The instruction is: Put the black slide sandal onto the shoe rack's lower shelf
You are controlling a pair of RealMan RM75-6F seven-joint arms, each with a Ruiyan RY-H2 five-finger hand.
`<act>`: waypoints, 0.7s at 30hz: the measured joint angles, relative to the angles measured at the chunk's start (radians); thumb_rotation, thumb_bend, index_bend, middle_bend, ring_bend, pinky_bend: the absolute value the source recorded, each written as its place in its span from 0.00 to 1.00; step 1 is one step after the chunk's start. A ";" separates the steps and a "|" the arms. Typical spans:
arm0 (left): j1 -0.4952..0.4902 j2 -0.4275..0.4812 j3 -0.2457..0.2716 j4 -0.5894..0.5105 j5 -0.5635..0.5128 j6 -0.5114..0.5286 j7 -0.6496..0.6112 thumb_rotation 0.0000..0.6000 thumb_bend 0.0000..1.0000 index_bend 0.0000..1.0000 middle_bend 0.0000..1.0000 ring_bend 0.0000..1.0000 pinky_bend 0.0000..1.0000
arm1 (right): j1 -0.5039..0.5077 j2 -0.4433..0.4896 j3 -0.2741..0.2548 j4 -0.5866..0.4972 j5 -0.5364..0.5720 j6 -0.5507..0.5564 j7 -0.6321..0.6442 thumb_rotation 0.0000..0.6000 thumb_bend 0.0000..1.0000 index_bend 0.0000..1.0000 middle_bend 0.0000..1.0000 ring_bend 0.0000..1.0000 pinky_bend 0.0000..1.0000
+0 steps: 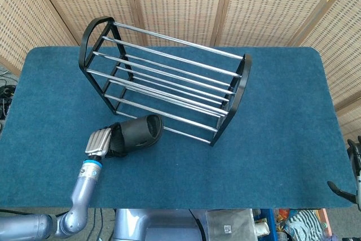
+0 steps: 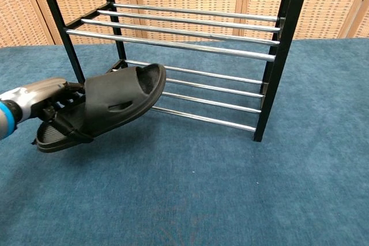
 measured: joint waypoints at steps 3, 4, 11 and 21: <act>-0.003 -0.023 -0.024 0.001 -0.019 0.007 -0.020 1.00 0.29 0.51 0.48 0.41 0.52 | 0.000 0.002 0.001 -0.001 0.003 -0.002 0.003 1.00 0.00 0.00 0.00 0.00 0.00; -0.003 -0.027 -0.032 0.000 -0.028 0.008 -0.027 1.00 0.30 0.51 0.48 0.41 0.52 | 0.001 0.002 0.000 -0.001 0.003 -0.003 0.004 1.00 0.00 0.00 0.00 0.00 0.00; -0.027 -0.050 -0.099 -0.011 -0.148 0.010 -0.025 1.00 0.30 0.51 0.48 0.41 0.52 | 0.003 0.004 -0.005 -0.003 -0.003 -0.009 0.004 1.00 0.00 0.00 0.00 0.00 0.00; -0.113 -0.053 -0.181 -0.066 -0.343 0.115 0.154 1.00 0.30 0.51 0.48 0.41 0.53 | 0.001 0.012 -0.009 -0.006 -0.012 -0.008 0.020 1.00 0.00 0.00 0.00 0.00 0.00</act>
